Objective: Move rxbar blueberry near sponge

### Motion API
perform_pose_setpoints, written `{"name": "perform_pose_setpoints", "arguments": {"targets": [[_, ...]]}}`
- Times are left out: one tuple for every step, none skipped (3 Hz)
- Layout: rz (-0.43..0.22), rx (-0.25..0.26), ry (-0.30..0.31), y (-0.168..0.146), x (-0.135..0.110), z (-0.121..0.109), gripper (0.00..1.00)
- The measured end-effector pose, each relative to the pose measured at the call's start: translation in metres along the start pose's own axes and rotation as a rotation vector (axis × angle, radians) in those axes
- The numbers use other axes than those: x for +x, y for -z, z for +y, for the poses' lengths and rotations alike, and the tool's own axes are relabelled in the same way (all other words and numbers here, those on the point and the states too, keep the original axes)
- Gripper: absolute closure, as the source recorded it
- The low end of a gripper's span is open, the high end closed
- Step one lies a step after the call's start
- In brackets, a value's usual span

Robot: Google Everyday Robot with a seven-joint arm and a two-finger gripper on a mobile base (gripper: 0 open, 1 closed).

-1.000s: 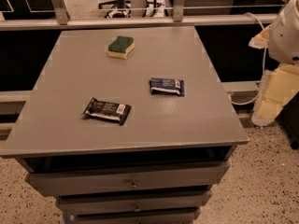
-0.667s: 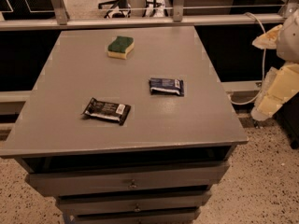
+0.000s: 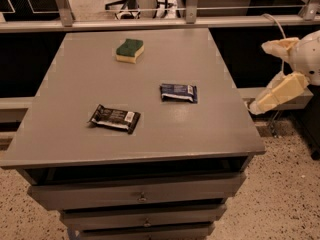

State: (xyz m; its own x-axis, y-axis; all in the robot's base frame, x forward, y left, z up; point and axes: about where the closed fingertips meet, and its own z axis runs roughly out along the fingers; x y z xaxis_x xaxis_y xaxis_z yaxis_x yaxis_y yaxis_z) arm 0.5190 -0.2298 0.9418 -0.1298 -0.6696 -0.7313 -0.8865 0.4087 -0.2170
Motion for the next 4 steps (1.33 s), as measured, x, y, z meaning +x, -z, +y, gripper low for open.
{"name": "perform_pose_setpoints", "arguments": {"targets": [[-0.126, -0.041, -0.012, -0.033, 0.005, -0.014, 0.00], [-0.145, -0.060, -0.024, -0.044, 0.012, -0.017, 0.00], [-0.181, -0.057, -0.022, -0.054, 0.010, -0.016, 0.00], [-0.265, -0.070, -0.004, -0.078, 0.000, -0.017, 0.00]]}}
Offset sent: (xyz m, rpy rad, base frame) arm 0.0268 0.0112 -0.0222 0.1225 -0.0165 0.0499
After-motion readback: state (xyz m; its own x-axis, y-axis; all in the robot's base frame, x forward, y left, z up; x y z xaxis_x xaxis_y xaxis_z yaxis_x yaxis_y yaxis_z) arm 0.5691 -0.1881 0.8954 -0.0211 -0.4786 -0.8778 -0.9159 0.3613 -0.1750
